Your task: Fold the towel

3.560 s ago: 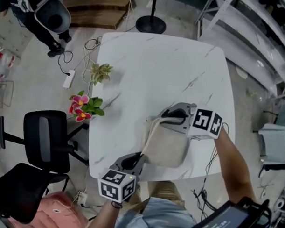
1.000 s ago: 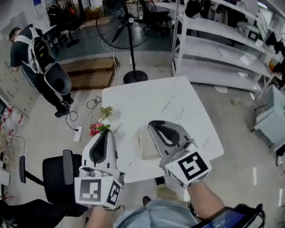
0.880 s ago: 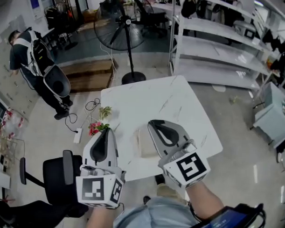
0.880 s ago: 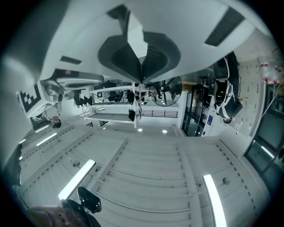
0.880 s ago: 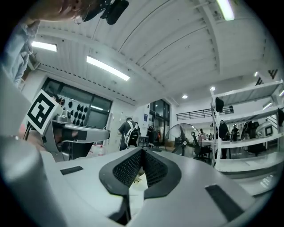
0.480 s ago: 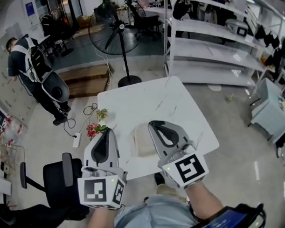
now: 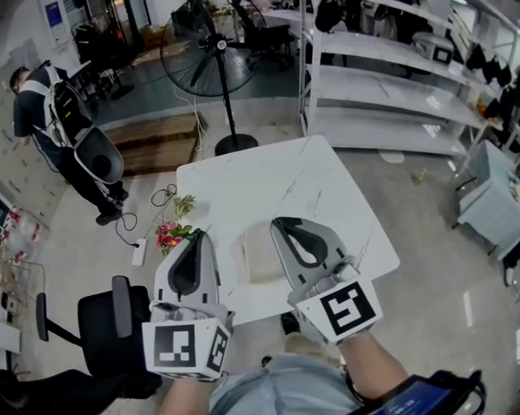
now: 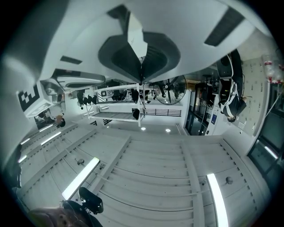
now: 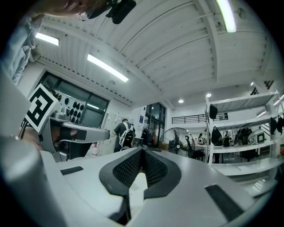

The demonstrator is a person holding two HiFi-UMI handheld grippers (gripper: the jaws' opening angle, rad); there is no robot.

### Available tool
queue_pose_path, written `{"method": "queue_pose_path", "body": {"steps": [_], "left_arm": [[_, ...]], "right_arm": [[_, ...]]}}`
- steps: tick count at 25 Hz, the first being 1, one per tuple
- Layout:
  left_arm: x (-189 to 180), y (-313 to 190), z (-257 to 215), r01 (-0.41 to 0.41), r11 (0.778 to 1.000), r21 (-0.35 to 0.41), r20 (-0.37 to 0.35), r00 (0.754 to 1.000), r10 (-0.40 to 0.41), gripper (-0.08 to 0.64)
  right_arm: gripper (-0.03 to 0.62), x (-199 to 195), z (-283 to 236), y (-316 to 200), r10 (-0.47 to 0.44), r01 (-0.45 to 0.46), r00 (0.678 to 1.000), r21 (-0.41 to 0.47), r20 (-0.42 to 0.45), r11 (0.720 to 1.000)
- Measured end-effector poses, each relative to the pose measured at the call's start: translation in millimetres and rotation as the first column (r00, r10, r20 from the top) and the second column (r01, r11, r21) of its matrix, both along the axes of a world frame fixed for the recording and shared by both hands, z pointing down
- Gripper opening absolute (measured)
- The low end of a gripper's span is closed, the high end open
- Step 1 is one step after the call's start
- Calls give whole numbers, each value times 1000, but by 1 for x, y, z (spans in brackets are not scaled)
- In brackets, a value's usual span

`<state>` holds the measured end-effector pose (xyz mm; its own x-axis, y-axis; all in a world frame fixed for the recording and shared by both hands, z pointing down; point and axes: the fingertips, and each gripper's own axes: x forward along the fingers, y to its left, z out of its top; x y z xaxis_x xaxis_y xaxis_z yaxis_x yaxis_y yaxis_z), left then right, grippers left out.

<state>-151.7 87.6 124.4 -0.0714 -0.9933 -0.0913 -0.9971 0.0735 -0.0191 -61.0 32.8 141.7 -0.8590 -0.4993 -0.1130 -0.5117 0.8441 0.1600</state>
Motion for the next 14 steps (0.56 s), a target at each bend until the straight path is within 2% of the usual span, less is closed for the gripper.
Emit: {"method": "queue_pose_path", "body": {"steps": [14], "left_arm": [[-1,-5,6,-1,1000,0,-6,1000,1,9]], "right_arm": [[12,-2,1,-4,1,-1,1000,17,-4,1000]]}}
